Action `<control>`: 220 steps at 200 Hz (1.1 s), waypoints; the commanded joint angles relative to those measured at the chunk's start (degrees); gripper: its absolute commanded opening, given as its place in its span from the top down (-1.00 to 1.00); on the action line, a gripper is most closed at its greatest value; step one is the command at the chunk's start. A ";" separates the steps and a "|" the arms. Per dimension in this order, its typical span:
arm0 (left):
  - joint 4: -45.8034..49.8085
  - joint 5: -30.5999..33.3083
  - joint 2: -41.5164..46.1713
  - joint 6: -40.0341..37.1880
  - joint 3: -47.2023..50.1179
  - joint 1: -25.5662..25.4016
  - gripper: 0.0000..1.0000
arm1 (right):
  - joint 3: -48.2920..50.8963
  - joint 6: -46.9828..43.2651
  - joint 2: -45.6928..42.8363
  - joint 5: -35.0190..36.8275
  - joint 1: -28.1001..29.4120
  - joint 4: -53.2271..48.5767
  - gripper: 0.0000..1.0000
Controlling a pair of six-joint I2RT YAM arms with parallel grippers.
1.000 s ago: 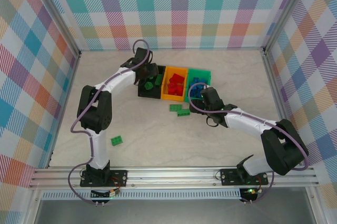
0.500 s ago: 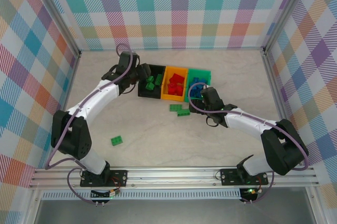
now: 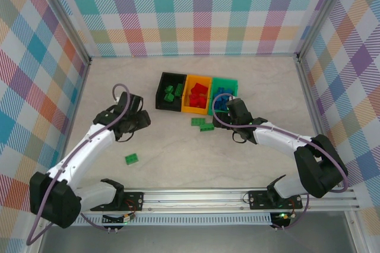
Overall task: Sort the legos into containers by color
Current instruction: Pick up the lego from the bottom-left of the table.
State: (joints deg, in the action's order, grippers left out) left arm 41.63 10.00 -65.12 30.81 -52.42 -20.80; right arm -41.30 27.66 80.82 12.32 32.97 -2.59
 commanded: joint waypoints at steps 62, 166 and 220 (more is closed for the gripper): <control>18.03 3.49 1.78 14.03 8.31 0.43 -0.11 | 0.64 0.28 -0.79 -1.30 0.03 0.87 -0.57; 10.80 -4.64 -7.45 16.96 15.48 0.49 -0.29 | 0.64 0.14 -0.71 -0.98 -0.01 0.74 -0.57; 6.84 -5.25 -10.98 15.20 16.47 0.71 -0.30 | 0.43 0.01 -0.99 -0.72 -0.01 0.18 -0.57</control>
State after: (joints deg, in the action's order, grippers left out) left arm 50.33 5.89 -74.94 46.68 -36.71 -20.69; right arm -41.10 27.68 80.82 11.68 32.97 -2.59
